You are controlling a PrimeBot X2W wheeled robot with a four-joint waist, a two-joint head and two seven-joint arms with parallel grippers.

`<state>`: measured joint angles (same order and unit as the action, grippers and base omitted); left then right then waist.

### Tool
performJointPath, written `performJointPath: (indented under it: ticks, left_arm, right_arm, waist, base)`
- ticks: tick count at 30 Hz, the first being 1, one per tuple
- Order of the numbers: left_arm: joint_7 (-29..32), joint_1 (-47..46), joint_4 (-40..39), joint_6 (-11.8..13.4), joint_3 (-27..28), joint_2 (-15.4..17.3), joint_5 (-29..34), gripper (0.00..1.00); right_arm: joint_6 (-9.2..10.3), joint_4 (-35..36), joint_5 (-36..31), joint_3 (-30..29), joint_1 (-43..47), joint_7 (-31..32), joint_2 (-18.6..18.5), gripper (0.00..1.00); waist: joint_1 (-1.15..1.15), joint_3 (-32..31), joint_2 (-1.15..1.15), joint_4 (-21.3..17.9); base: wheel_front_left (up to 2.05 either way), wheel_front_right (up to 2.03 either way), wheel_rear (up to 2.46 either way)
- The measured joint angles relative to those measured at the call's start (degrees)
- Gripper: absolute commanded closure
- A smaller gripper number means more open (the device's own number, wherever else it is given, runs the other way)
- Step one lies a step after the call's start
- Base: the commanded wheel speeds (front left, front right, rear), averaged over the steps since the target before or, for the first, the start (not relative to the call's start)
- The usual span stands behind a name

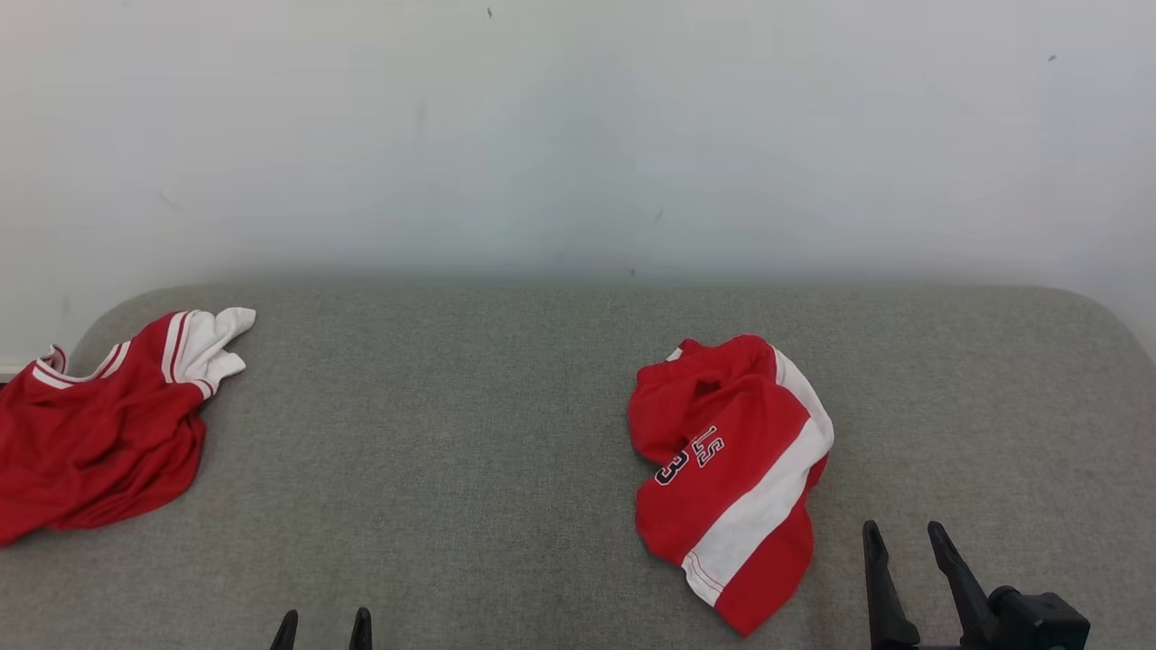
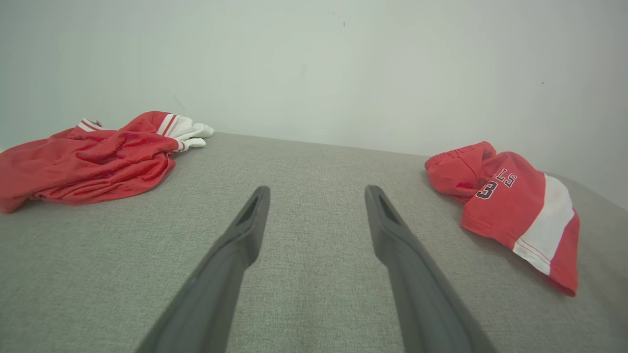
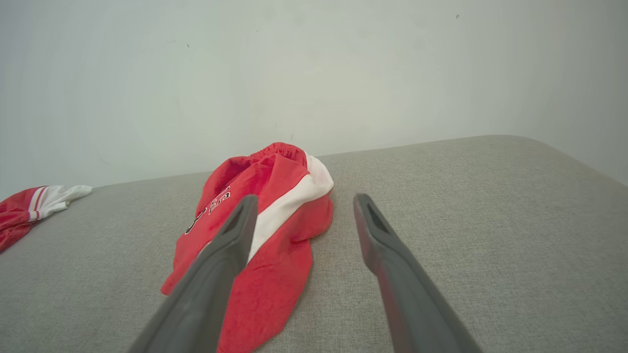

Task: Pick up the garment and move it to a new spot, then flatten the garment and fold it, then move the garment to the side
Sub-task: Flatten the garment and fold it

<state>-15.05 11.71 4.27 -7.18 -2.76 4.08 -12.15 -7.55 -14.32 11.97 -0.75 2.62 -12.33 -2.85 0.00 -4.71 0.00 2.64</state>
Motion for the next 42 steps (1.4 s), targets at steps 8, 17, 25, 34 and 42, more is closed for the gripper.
performJointPath:
  ticks: [8,17,25,34,42]
  left_arm:
    - [0.0,-0.6,0.6,-0.2,-0.6,-0.4,0.0,0.0]
    - [0.0,-1.2,1.2,-0.2,-0.7,-0.7,-0.6,0.0]
    - [0.0,-2.6,4.6,-0.2,-5.6,-0.9,-6.6,0.0]
    - [0.1,-10.3,12.6,-0.3,-16.0,-0.8,-16.0,0.0]
    - [0.3,-16.9,19.5,-0.3,-20.8,-0.5,-17.1,0.0]
  right_arm:
    - [0.0,1.6,0.0,-0.1,0.4,1.0,0.0,0.0]
    - [0.0,1.9,0.5,0.3,0.4,1.7,0.0,0.0]
    - [0.0,1.9,0.8,1.0,0.3,2.2,0.0,0.0]
    - [0.0,2.4,1.0,1.8,-0.9,2.8,0.0,0.0]
    - [0.0,2.5,1.2,1.5,-1.7,2.7,0.0,0.0]
  waist:
    - [0.0,0.7,0.0,-0.9]
    - [0.01,1.1,0.0,-1.9]
    - [0.0,1.5,0.0,-3.1]
    - [0.01,2.8,0.01,-8.5]
    - [0.01,4.8,0.01,-16.5]
  base:
    - [0.0,0.0,0.0]
    - [0.0,0.0,0.0]
    - [0.0,0.0,0.0]
    - [0.0,0.0,0.0]
    - [0.0,0.0,0.0]
